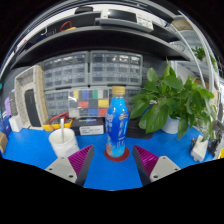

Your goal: Pour water

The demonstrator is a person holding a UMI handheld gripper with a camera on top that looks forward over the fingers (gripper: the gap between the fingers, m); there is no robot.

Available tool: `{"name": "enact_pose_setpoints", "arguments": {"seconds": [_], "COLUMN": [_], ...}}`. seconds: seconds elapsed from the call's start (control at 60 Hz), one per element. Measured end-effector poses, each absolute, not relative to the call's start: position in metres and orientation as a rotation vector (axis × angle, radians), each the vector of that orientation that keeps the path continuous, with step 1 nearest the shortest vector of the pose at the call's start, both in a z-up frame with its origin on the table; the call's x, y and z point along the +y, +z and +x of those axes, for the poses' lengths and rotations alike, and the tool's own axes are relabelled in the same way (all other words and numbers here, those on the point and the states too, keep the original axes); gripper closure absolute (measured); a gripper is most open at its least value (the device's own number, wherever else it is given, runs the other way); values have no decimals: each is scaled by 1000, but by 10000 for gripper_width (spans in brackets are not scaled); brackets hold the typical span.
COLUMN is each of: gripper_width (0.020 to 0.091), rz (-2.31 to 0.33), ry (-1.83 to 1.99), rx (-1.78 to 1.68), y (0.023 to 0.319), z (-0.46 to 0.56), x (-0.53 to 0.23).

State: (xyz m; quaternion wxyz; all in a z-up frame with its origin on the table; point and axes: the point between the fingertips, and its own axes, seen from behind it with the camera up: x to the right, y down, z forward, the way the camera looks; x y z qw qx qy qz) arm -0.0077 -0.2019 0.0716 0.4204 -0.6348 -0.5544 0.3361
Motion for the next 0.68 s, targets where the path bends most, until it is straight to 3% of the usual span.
{"name": "enact_pose_setpoints", "arguments": {"seconds": [0.383,0.683], "gripper_width": [306,307], "rz": [-1547,-1480], "ry": [934,964], "rx": [-1481,-1485], "y": [168,205], "z": [91,111], "x": [-313,-350]}}
